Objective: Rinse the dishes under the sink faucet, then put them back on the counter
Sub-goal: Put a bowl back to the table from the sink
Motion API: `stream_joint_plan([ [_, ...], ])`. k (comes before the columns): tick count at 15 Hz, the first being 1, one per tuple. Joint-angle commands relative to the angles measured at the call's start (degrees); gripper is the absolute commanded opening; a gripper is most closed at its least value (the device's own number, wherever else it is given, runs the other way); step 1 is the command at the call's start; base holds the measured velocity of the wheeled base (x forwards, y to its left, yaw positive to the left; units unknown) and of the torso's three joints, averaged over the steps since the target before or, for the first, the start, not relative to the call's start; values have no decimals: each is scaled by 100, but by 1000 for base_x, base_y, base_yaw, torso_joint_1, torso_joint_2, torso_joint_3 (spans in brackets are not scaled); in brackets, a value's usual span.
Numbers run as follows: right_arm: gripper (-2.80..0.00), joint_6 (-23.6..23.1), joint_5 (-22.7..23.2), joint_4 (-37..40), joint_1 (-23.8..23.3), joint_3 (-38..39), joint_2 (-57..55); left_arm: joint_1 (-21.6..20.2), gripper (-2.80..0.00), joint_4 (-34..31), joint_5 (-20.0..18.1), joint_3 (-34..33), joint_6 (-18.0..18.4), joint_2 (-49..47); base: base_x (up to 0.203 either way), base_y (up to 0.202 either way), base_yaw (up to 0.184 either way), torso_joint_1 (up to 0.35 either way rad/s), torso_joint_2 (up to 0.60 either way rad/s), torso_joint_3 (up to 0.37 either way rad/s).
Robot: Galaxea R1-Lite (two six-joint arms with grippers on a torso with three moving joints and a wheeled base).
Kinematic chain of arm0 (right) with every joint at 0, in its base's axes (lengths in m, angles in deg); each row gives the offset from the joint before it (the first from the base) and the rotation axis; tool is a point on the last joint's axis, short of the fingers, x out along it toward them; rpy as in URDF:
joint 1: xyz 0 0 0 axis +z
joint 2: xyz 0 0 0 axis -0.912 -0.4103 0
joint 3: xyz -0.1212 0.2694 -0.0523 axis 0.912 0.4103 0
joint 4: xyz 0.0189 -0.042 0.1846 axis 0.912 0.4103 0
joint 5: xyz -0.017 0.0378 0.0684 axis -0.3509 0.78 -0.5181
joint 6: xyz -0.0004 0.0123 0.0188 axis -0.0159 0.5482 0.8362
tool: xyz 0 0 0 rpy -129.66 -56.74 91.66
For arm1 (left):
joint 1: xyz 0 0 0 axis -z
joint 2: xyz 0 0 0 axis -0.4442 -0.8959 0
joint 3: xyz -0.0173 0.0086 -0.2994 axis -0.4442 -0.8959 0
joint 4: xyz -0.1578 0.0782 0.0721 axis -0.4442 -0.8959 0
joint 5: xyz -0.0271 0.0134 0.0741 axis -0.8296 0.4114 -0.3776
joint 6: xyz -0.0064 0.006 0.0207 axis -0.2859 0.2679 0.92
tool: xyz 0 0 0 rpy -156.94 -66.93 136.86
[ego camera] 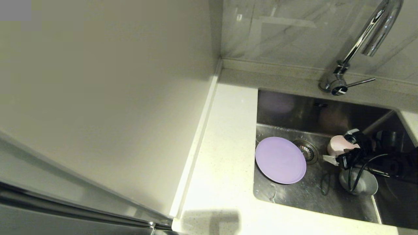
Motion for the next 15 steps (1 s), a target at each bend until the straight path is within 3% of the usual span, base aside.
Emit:
stream_joint_plan([
  [1, 0, -330, 154, -26, -1, -20, -160, -1, -280, 5, 0, -14, -4, 0, 0, 0, 0, 0, 0, 0],
  [8, 0, -329, 64, 190, -40, -747, -541, -1, -280, 5, 0, -18, -4, 0, 0, 0, 0, 0, 0, 0],
  [13, 0, -330, -436, 354, -152, -1296, -727, -1, -280, 5, 0, -18, -4, 0, 0, 0, 0, 0, 0, 0],
  [15, 0, -339, -443, 350, -206, -1297, -763, -1, -280, 5, 0, -18, -4, 0, 0, 0, 0, 0, 0, 0],
])
